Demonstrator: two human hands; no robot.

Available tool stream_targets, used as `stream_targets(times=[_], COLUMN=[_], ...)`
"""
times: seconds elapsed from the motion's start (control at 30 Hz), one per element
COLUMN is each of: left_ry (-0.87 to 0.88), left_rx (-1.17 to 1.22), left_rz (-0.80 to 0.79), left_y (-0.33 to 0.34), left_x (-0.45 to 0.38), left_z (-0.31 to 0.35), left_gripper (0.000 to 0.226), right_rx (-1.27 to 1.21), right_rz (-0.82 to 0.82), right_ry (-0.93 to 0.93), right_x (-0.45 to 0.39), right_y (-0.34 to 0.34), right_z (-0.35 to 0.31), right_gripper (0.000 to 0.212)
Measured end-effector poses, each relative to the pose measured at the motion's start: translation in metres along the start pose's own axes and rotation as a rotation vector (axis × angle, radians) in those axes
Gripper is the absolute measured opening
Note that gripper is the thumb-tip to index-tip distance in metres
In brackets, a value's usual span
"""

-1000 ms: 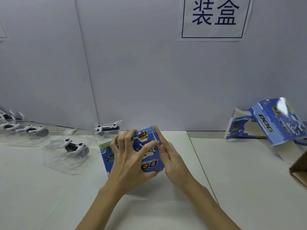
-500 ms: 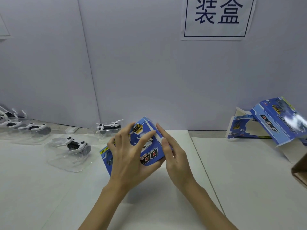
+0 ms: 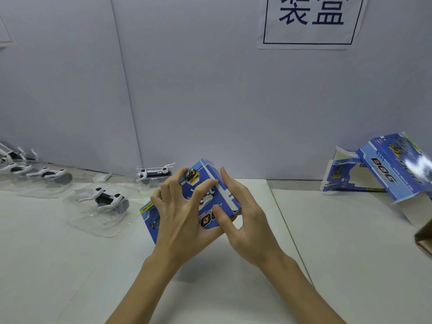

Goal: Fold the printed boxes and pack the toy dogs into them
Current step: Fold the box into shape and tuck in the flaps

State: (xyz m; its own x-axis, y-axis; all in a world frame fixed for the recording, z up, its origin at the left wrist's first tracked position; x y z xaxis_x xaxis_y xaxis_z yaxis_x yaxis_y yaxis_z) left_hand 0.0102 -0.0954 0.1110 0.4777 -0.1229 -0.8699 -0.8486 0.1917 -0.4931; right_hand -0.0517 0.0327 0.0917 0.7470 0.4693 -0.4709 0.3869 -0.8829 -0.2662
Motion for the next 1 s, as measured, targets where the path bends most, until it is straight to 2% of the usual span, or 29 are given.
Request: stream_targets(times=[0.53,0.8,1.0], left_ry=[-0.004,0.007,0.012], left_rx=[0.022,0.018,-0.015], left_rz=[0.02,0.031,-0.003], left_y=[0.0021,0.0003,0.0019], left_x=[0.0024,0.0015,0.001], left_z=[-0.0022,-0.0003,0.0002], left_gripper=[0.073,0.071,0.079], right_rx=[0.089,0.223,0.296], right_rz=[0.037,0.105,0.175], right_ry=[0.004,-0.024,-0.053], right_x=[0.0024,0.0043,0.0077], right_y=[0.003,0.0031,0.0036], right_z=[-0.0029,-0.0074,-0.008], right_gripper=[0.066,0.065,0.061])
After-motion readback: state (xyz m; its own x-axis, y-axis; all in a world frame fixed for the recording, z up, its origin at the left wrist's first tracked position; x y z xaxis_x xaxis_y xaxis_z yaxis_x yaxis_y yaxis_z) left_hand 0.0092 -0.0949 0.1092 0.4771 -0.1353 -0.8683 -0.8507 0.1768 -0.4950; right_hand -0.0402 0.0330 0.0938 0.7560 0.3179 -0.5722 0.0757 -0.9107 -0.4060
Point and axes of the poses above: each hand's wrist, its own x-axis away from the middle knuckle, its own y-axis out of the palm, z = x × y, the point moved 8 cm from there along -x, towards the middle knuckle, and after that the axes turned 13 degrees about y, right-handed, at the moved point
